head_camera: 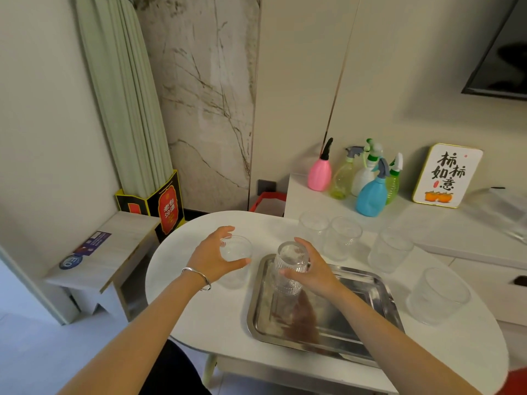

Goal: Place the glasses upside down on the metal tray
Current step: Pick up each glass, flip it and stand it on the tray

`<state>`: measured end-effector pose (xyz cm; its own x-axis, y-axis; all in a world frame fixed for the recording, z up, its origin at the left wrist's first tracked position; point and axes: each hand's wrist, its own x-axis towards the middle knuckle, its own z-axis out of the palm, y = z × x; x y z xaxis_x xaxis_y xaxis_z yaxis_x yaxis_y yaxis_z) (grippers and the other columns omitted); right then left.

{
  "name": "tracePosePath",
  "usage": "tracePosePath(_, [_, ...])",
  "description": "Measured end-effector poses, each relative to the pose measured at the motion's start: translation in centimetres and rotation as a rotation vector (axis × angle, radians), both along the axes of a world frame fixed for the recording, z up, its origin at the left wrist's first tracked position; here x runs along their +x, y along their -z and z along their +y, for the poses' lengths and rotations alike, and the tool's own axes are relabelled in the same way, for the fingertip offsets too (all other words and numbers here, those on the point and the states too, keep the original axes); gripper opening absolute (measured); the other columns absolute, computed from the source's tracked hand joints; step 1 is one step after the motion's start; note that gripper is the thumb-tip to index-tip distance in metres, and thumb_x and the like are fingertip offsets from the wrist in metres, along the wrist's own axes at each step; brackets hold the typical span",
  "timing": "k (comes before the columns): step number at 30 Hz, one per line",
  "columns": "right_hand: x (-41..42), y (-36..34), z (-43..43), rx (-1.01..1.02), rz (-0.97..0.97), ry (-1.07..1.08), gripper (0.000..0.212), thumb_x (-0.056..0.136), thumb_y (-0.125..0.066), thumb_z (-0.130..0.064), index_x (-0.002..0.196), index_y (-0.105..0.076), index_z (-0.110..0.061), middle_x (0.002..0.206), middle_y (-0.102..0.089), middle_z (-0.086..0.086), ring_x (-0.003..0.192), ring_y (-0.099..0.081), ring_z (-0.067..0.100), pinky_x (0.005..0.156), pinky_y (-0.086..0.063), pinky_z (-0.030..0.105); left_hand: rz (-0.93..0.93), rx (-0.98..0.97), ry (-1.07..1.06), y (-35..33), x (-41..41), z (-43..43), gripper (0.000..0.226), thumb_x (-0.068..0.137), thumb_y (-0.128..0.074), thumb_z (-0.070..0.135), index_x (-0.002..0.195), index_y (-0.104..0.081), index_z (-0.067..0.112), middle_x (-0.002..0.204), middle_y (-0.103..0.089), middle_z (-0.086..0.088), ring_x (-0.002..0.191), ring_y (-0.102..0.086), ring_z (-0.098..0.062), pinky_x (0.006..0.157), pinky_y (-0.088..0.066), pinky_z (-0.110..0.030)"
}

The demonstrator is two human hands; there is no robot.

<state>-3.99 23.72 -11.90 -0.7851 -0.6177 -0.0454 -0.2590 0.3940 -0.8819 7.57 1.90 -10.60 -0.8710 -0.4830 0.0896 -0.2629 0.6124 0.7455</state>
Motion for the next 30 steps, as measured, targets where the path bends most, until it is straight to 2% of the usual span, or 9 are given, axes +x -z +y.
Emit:
tracePosePath(3, [0.3, -1.0, 0.6, -0.032, -0.069, 0.019, 0.092, 0.072, -0.079, -0.036, 0.145, -0.023, -0.028, 0.145, -0.034, -0.003, 0.127, -0.038, 0.014, 0.104, -0.036, 0.030, 0.047, -0.036, -0.028, -0.9, 0.1, 0.1, 0.080, 0.058, -0.079, 0.051, 0.126, -0.042, 0.030, 0.132, -0.054, 0.000, 0.115, -0.052, -0.021, 0.096, -0.046, -0.038])
tracePosePath(6, [0.6, -3.1, 1.0, -0.152, -0.051, 0.073, 0.094, 0.065, -0.074, -0.052, 0.142, -0.024, -0.033, 0.139, -0.035, -0.011, 0.124, -0.039, 0.010, 0.101, -0.034, 0.026, 0.270, 0.088, -0.164, -3.3, 0.2, 0.7, 0.071, 0.059, -0.080, 0.044, 0.119, -0.047, 0.026, 0.121, -0.056, 0.002, 0.106, -0.054, -0.018, 0.084, -0.051, -0.029])
tracePosePath(8, [0.8, -5.0, 1.3, -0.222, -0.085, 0.077, 0.088, 0.062, -0.067, -0.065, 0.137, -0.030, -0.040, 0.135, -0.039, -0.017, 0.117, -0.046, 0.002, 0.095, -0.036, 0.019, 0.412, 0.195, -0.218, -5.4, 0.1, 1.4, 0.067, 0.061, -0.078, 0.044, 0.119, -0.048, 0.026, 0.114, -0.055, 0.006, 0.101, -0.054, -0.013, 0.073, -0.045, -0.017])
tracePosePath(11, [0.8, -7.1, 1.7, -0.261, -0.147, -0.001, 0.073, 0.063, -0.060, -0.077, 0.128, -0.045, -0.046, 0.132, -0.052, -0.021, 0.118, -0.052, -0.002, 0.094, -0.042, 0.018, 0.471, 0.318, -0.125, -8.0, -0.3, 3.4, 0.066, 0.064, -0.074, 0.047, 0.123, -0.049, 0.027, 0.113, -0.056, 0.009, 0.101, -0.055, -0.009, 0.075, -0.047, -0.019])
tracePosePath(15, [0.5, -8.4, 2.6, -0.426, -0.342, -0.092, 0.056, 0.074, -0.064, -0.062, 0.120, -0.064, -0.029, 0.120, -0.070, -0.003, 0.113, -0.064, 0.014, 0.094, -0.053, 0.027, 0.469, 0.527, 0.053, -9.8, -1.7, 7.2, 0.070, 0.059, -0.070, 0.051, 0.122, -0.052, 0.028, 0.104, -0.061, 0.019, 0.095, -0.058, 0.001, 0.068, -0.051, -0.017])
tracePosePath(19, [-0.2, -8.7, 5.3, -0.537, -0.472, -0.038, 0.050, 0.077, -0.065, -0.049, 0.119, -0.065, -0.021, 0.118, -0.071, 0.005, 0.110, -0.066, 0.021, 0.086, -0.057, 0.031, 0.439, 0.708, 0.087, -9.7, -3.5, 9.9, 0.059, 0.069, -0.071, 0.038, 0.123, -0.055, 0.023, 0.113, -0.063, 0.004, 0.103, -0.060, -0.012, 0.068, -0.053, -0.022])
tracePosePath(22, [-0.7, -8.8, 7.4, -0.601, -0.523, 0.004, 0.043, 0.073, -0.070, -0.039, 0.111, -0.070, -0.018, 0.113, -0.073, 0.008, 0.105, -0.069, 0.024, 0.078, -0.058, 0.031, 0.372, 0.861, 0.147, -9.0, -4.6, 10.9, 0.065, 0.058, -0.071, 0.048, 0.118, -0.057, 0.026, 0.120, -0.062, -0.001, 0.105, -0.060, -0.011, 0.068, -0.054, -0.023])
tracePosePath(24, [-1.0, -9.0, 8.5, -0.597, -0.497, 0.083, 0.047, 0.068, -0.074, -0.038, 0.109, -0.070, -0.016, 0.105, -0.075, 0.007, 0.097, -0.072, 0.023, 0.072, -0.059, 0.030, 0.272, 0.823, 0.254, -8.5, -5.4, 11.1, 0.062, 0.065, -0.066, 0.052, 0.120, -0.053, 0.028, 0.128, -0.057, -0.001, 0.110, -0.057, -0.009, 0.072, -0.054, -0.021])
tracePosePath(30, [-2.6, -9.2, 11.4, -0.337, -0.082, 0.383, 0.041, 0.074, -0.076, -0.034, 0.110, -0.059, -0.027, 0.108, -0.063, -0.006, 0.086, -0.068, 0.009, 0.061, -0.056, 0.018, 0.075, 0.247, 0.292, -3.6, -7.2, 9.8, 0.083, 0.068, -0.050, 0.067, 0.138, -0.028, 0.029, 0.147, -0.033, 0.003, 0.130, -0.034, -0.015, 0.101, -0.032, -0.030])
